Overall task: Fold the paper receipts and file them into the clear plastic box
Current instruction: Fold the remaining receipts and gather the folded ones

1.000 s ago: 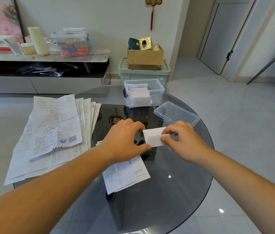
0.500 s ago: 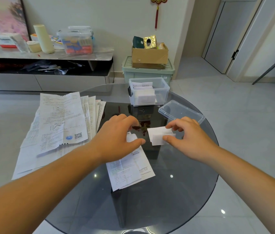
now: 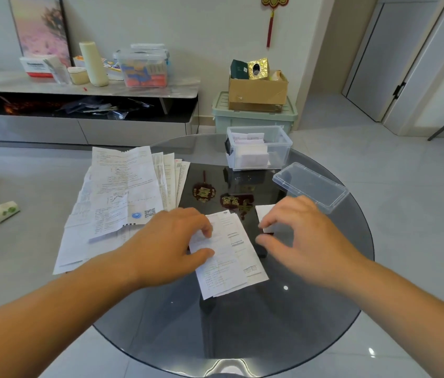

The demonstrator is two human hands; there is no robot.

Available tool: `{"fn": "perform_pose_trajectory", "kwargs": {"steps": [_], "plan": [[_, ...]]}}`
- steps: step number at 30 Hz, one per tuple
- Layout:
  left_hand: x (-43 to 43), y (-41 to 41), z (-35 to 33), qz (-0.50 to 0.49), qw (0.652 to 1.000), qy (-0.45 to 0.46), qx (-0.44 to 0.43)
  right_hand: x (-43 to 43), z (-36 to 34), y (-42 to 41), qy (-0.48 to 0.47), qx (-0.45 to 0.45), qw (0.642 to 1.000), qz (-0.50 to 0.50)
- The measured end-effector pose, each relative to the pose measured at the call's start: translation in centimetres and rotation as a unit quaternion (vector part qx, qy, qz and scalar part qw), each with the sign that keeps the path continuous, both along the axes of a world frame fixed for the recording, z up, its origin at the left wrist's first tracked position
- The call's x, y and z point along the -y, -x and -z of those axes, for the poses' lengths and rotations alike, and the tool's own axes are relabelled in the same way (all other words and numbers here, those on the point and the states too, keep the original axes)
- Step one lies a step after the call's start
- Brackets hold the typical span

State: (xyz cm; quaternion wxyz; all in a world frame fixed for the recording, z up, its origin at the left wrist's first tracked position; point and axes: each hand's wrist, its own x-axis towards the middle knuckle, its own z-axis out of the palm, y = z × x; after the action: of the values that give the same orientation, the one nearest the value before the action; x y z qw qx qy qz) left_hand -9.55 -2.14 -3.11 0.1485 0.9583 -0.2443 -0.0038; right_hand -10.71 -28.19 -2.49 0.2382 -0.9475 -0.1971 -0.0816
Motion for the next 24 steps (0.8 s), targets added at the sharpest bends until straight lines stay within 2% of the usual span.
{"fn": "perform_pose_trajectory", "kwargs": {"steps": [4, 8, 12, 16, 24], "plan": [[-0.5, 2.3, 0.3, 0.035, 0.998, -0.055, -0.010, -2.0, 0.7, 2.3, 0.064, -0.081, 0.991, -0.090], [-0.9, 3.8, 0.4, 0.058, 0.996, -0.058, -0.035, -2.6, 1.9, 2.8, 0.088, -0.108, 0.983, -0.122], [-1.0, 3.9, 1.1, 0.063, 0.997, -0.024, -0.030, -2.8, 2.5, 2.9, 0.086, -0.094, 0.985, -0.118], [-0.9, 4.1, 1.6, 0.076, 0.996, -0.030, -0.025, -3.2, 2.6, 3.5, 0.080, -0.080, 0.988, -0.106], [-0.8, 3.8, 1.8, 0.065, 0.996, -0.001, -0.055, -3.5, 2.9, 3.7, 0.083, -0.103, 0.987, -0.091]]}}
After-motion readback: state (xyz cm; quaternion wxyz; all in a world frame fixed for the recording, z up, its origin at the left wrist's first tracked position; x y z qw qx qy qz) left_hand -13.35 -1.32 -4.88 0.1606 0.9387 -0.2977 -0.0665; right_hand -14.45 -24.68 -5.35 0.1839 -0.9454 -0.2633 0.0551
